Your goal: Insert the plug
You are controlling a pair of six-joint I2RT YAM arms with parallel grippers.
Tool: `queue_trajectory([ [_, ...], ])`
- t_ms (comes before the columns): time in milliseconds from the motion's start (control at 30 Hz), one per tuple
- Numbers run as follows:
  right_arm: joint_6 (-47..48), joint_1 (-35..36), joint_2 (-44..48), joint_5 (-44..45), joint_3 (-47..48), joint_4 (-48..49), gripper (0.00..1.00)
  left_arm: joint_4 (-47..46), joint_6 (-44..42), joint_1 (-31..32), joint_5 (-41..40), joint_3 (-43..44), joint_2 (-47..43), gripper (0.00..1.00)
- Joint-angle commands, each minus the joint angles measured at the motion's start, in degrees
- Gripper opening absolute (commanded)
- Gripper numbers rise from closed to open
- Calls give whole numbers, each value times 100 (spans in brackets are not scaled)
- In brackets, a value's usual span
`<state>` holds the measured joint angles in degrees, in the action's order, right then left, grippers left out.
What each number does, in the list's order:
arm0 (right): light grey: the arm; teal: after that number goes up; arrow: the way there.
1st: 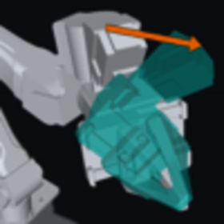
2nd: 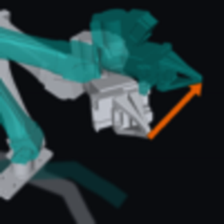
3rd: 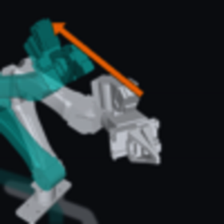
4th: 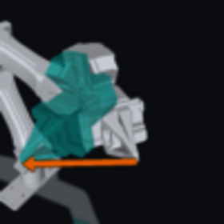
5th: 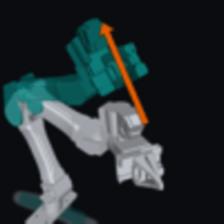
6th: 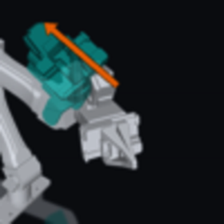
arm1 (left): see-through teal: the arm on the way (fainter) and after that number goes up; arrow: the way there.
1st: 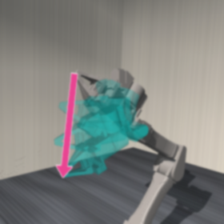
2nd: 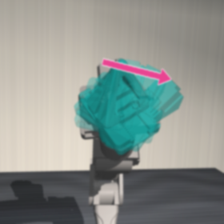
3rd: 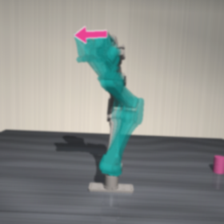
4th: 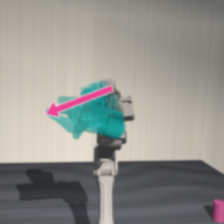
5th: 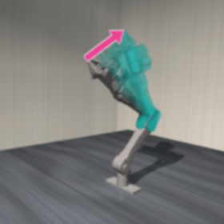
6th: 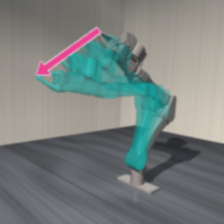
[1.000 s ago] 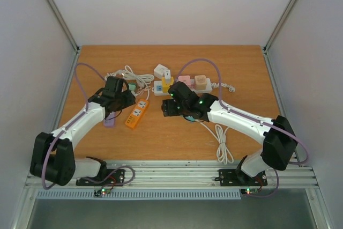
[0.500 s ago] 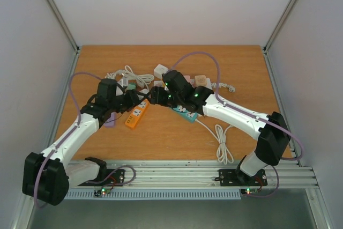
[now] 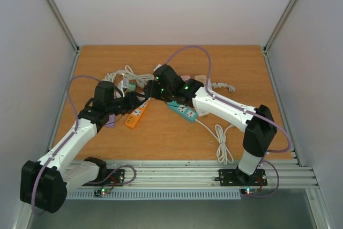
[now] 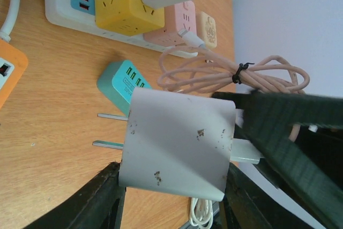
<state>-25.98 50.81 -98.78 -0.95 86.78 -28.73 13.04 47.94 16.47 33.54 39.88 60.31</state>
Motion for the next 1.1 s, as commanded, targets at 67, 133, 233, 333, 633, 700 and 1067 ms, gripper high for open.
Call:
queue_trajectory([
  [67, -196, 17, -469, -166, 449, -278, 65, -315, -83, -29, 198, -76, -225, 47],
  [133, -233, 17, -523, -356, 504, -298, 62, -320, -93, -22, 212, -59, -216, 47],
  [233, -320, 17, -504, -547, 498, -336, 57, -313, -109, -22, 214, -52, -167, 48],
  [333, -392, 17, -469, -630, 489, -432, 46, -316, -118, -24, 202, -64, -128, 52],
  [633, -274, 17, -379, -176, 505, -533, 7, 29, -258, -26, -299, -90, -386, 67],
  [700, -214, 19, -402, -17, 527, -587, 6, 311, -389, -26, -585, -61, -485, 69],
  [1067, 76, 32, -640, 888, 523, -760, 5, 1354, -623, -25, -2988, -82, -203, 76],
])
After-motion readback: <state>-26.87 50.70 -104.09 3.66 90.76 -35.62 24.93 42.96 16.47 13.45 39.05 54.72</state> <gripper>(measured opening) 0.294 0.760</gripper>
